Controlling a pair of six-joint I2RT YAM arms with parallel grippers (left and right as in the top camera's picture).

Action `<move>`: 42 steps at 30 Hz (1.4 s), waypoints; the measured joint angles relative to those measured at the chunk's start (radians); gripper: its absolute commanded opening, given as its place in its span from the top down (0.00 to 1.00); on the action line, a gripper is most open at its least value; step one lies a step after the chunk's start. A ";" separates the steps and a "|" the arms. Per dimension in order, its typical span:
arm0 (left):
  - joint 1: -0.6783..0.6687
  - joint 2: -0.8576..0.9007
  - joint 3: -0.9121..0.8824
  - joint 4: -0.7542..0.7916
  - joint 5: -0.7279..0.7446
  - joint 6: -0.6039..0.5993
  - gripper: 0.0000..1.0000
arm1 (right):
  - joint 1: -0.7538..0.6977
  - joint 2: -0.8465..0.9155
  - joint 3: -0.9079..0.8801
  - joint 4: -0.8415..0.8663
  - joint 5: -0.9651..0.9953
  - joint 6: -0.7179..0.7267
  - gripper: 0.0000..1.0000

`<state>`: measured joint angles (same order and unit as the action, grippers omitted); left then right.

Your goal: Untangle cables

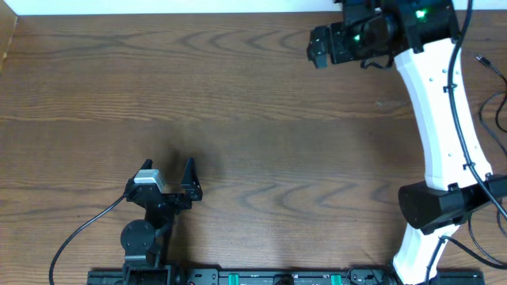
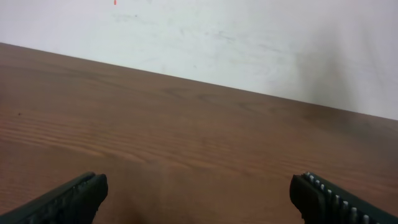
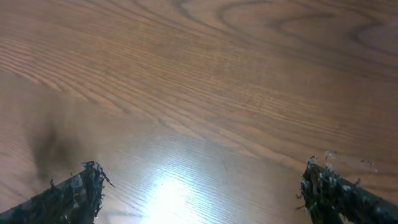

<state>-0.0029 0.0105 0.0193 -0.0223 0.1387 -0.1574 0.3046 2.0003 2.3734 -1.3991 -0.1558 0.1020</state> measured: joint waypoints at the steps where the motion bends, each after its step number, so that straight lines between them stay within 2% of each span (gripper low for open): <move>1: 0.000 0.000 0.000 0.000 0.000 0.000 0.02 | 0.005 0.000 0.000 0.007 0.008 0.004 0.01; 5: 0.000 0.000 0.000 0.000 0.000 0.000 0.02 | 0.014 -0.014 -0.015 0.097 0.023 0.034 0.01; 10: 0.000 0.000 0.000 0.000 0.000 0.000 0.02 | 0.014 -0.117 -0.161 0.263 0.033 0.060 0.01; 19: 0.000 0.000 0.000 -0.001 -0.005 0.000 0.01 | 0.012 -0.464 -0.726 0.643 0.128 0.074 0.01; 23: 0.000 0.000 0.000 0.000 -0.007 0.000 0.02 | -0.006 -0.560 -0.960 0.763 0.191 0.074 0.01; 30: 0.000 0.000 0.000 -0.001 -0.008 0.000 0.02 | -0.069 -0.718 -1.373 1.071 0.242 0.075 0.01; 42: 0.000 0.000 0.001 -0.001 -0.007 0.000 0.02 | -0.070 -0.954 -1.917 1.804 0.266 0.075 0.01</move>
<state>-0.0029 0.0105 0.0200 -0.0235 0.1314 -0.1577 0.2348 1.0462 0.4568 0.4049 0.1097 0.1768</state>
